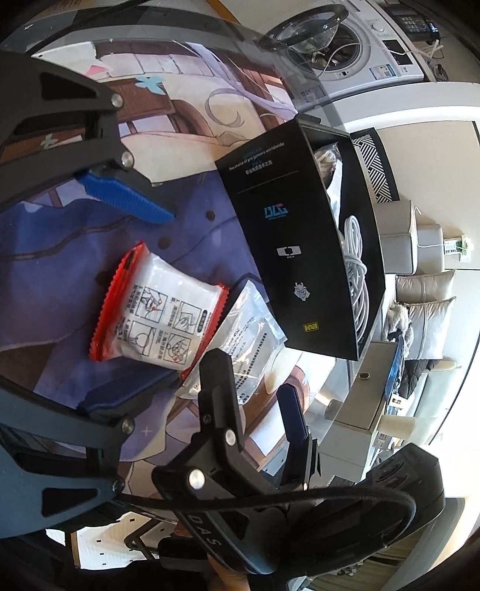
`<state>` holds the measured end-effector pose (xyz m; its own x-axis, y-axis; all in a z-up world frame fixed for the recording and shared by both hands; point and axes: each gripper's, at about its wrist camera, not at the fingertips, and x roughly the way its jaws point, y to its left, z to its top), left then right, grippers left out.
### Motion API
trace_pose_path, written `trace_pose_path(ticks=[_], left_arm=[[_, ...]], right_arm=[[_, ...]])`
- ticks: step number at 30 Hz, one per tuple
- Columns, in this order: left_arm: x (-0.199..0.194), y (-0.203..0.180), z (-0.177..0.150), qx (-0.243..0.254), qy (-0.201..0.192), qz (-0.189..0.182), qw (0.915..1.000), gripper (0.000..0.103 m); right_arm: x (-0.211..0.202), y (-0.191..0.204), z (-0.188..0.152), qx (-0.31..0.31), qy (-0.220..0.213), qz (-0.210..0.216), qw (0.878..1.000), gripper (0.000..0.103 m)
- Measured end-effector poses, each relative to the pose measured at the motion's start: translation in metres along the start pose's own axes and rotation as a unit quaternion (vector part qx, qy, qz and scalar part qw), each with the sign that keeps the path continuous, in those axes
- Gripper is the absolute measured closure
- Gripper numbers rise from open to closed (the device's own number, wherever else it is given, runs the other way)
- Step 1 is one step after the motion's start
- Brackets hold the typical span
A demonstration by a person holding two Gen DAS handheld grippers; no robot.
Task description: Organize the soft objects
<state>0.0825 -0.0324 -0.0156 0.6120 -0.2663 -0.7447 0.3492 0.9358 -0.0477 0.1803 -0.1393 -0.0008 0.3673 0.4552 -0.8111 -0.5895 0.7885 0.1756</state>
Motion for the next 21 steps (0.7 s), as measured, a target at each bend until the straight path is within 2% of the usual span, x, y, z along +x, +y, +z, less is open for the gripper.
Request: trace_pose_path(ticks=[5, 12, 21], left_arm=[[-0.001, 0.006, -0.004, -0.008, 0.007, 0.017, 0.9998, 0.025], [-0.003, 0.020, -0.008, -0.033, 0.009, 0.038, 0.9987, 0.025], [0.000, 0.024, -0.006, -0.047, 0.007, 0.048, 0.9977, 0.025]], right_arm=[[0.004, -0.003, -0.002, 0.001, 0.006, -0.018, 1.000, 0.001], [0.007, 0.004, -0.003, -0.016, 0.009, -0.023, 1.000, 0.001], [0.018, 0.021, -0.005, -0.045, 0.012, -0.047, 0.998, 0.001]])
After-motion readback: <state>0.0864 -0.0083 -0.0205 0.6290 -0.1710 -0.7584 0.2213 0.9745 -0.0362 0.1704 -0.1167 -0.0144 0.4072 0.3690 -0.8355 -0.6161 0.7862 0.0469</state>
